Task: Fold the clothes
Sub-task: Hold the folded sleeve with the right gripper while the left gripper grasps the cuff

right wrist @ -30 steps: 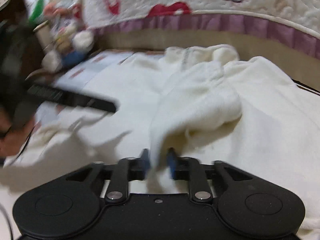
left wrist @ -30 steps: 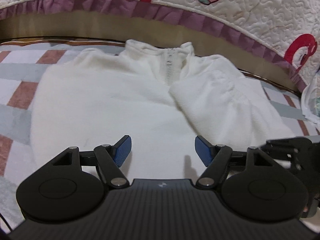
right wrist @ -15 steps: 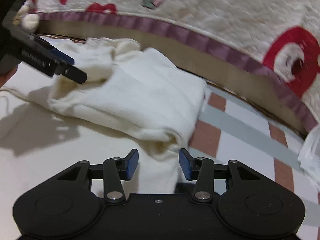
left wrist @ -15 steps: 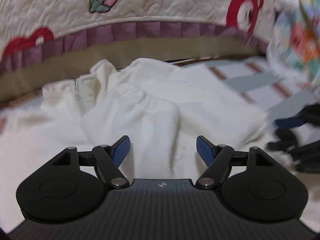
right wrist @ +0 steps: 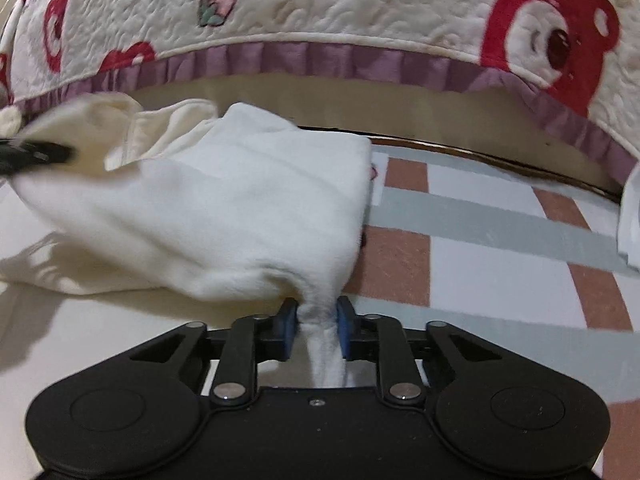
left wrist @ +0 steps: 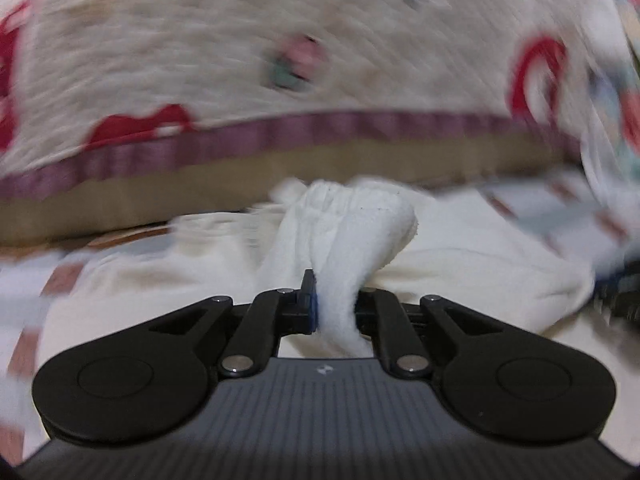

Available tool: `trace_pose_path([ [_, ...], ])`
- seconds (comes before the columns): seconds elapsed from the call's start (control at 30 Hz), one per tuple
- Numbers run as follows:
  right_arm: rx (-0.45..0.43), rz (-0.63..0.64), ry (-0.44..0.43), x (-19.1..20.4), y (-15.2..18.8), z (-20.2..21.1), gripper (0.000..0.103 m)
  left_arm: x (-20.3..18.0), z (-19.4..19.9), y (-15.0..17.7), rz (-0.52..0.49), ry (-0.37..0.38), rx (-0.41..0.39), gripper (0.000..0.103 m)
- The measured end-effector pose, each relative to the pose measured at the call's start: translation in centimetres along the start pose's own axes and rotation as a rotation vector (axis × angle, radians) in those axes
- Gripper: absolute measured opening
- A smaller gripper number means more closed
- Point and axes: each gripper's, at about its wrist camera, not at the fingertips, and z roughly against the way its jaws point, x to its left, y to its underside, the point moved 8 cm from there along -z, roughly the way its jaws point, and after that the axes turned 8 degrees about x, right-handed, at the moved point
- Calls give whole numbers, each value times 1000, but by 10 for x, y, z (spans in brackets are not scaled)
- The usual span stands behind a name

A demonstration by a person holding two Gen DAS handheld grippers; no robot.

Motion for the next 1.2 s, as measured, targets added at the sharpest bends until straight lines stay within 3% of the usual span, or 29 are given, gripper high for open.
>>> trace_pose_path([
  [0.1, 0, -1, -3, -2, 3, -2, 19, 27, -6, 28, 146, -9, 108, 9],
  [0.23, 4, -31, -17, -4, 3, -3, 19, 44, -18, 60, 233, 8, 238, 15],
  [0.33, 2, -29, -21, -5, 4, -3, 19, 52, -15, 63, 293, 19, 254, 37],
  [0.37, 1, -30, -22, -5, 4, -3, 20, 57, -15, 63, 315, 17, 255, 55],
  [0.4, 1, -33, -24, -5, 4, -3, 20, 61, -15, 63, 339, 10, 253, 63],
  [0.47, -1, -35, -23, -5, 5, -2, 20, 68, -14, 62, 366, -3, 246, 57],
  [0.5, -1, -33, -23, -4, 5, -2, 20, 70, -13, 61, 364, -10, 238, 20],
  [0.53, -2, -31, -22, -4, 5, -2, 20, 70, -7, 58, 335, -24, 211, 16],
  [0.6, -1, -28, -20, -3, 6, -1, 20, 67, 9, 47, 261, -70, 113, 16],
  [0.67, 1, -24, -20, -3, 6, -1, 20, 67, 18, 47, 218, -126, 93, 21],
  [0.83, 3, -30, -26, -4, 6, -1, 20, 86, 1, 76, 310, -156, 255, 41],
  [0.9, 4, -26, -24, -4, 6, -1, 20, 91, 8, 71, 291, -200, 215, 47],
  [0.97, 4, -26, -24, -4, 6, -1, 20, 95, 11, 65, 242, -234, 204, 48],
  [1.07, 3, -27, -24, -4, 6, -1, 20, 104, 5, 68, 207, -227, 265, 50],
  [1.2, 0, -27, -24, -3, 7, 0, 20, 114, 13, 74, 198, -198, 280, 52],
])
